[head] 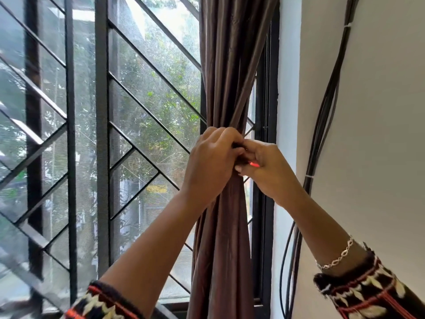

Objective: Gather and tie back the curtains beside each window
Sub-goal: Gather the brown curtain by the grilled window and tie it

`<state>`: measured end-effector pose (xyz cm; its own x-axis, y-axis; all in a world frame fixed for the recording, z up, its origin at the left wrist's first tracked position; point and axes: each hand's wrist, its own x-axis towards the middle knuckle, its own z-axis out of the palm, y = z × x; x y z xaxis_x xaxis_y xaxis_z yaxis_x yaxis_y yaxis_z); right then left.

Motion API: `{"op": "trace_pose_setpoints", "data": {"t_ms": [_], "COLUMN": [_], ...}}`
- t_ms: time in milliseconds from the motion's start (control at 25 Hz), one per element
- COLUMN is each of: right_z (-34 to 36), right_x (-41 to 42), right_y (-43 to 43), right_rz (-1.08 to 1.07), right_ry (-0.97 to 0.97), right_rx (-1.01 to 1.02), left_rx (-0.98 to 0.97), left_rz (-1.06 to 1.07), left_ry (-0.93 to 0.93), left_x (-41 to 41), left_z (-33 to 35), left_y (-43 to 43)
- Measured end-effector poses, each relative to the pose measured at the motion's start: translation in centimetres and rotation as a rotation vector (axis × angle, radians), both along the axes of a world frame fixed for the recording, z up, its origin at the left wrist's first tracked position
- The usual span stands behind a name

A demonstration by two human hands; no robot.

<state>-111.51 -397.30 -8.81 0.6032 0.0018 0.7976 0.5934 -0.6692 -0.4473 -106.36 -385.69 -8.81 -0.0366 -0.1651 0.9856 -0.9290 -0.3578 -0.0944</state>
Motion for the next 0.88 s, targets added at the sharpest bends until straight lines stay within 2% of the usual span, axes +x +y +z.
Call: {"op": "trace_pose_setpoints", "data": {"t_ms": [160,400,560,680,880], "right_z": [-0.6,0.9,3.5,3.6,2.3], "right_x": [0.1,0.1,2.0,3.3,4.5], "right_y": [-0.8,-2.0,-0.7,0.5,0.9], "right_rz": [0.012,-0.041,-0.054,-0.102,-0.188], "right_ry": [-0.026,-0.263,-0.419,-0.516,-0.57], "right_rx": [0.071,0.121,0.006,-0.068,-0.126], "left_rx": [0.022,-0.003,-0.058,-0.125,-0.179], "left_rz": [-0.066,-0.129,-0.175,-0.261,-0.309], "left_ry": [0.085,0.189,0.246,0.376,0.514], "left_x": [0.9,1.8,1.8,1.9,1.8], "left_z": [0.1,-0.5,-0.9,-0.9,-0.7], "left_y": [0.6,1.4,1.2,1.4,1.9]}}
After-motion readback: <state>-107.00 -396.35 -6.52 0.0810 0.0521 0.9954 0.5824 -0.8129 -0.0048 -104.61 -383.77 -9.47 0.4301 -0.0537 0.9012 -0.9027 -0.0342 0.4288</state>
